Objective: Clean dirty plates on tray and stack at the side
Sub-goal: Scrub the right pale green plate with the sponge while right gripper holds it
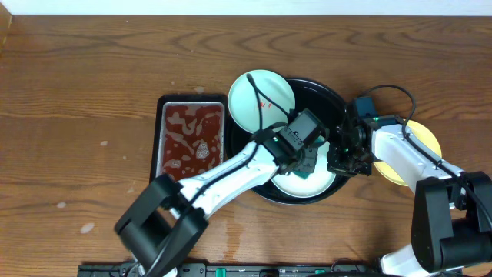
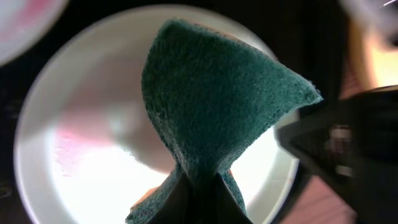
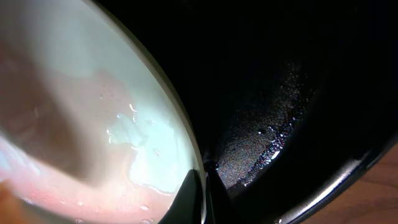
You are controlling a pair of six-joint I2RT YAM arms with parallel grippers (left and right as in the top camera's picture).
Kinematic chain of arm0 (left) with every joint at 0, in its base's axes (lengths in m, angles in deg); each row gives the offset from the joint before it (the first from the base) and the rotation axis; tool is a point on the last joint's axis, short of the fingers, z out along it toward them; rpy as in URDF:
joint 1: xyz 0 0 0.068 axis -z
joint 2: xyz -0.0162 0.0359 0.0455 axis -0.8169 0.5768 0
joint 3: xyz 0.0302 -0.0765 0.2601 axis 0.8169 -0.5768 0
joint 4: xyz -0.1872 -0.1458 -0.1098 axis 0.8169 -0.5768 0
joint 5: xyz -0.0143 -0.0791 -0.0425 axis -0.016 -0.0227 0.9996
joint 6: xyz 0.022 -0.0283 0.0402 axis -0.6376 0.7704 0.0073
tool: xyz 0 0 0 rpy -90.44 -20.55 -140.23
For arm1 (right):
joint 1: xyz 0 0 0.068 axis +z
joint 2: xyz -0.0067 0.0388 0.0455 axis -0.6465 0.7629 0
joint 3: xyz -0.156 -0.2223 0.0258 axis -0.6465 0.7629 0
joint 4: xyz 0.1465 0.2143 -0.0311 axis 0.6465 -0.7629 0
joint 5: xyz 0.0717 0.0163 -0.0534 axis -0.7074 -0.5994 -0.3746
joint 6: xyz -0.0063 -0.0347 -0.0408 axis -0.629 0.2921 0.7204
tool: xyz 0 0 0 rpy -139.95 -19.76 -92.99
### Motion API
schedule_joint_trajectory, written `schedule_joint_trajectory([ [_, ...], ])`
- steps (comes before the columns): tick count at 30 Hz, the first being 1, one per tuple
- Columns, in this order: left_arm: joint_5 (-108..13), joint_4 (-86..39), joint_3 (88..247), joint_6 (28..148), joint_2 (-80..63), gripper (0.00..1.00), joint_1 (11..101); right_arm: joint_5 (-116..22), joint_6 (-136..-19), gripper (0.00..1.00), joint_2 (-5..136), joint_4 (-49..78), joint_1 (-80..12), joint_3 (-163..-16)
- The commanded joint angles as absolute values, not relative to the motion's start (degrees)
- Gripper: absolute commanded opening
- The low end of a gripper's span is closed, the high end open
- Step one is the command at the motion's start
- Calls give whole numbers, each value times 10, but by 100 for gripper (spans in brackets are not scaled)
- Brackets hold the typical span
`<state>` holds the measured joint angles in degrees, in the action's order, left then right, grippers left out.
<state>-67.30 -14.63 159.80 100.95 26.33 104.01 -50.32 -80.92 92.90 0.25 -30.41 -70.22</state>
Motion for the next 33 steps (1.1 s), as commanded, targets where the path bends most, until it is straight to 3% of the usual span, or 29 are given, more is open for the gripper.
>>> schedule_joint_trajectory([
  [1, -682, -145, 1596, 1013, 287, 8, 1034, -482, -811, 1, 927, -2, -301, -699],
  [13, -744, -196, 1596, 962, 299, 7, 1002, -483, -811, 1, 927, -4, -301, -699],
  [25, -758, -251, 1596, 909, 130, 8, 982, -479, -811, 1, 927, -11, -301, -699],
  [33, -850, -330, 1596, 908, 50, 7, 887, -478, -811, 1, 927, -13, -301, -699],
])
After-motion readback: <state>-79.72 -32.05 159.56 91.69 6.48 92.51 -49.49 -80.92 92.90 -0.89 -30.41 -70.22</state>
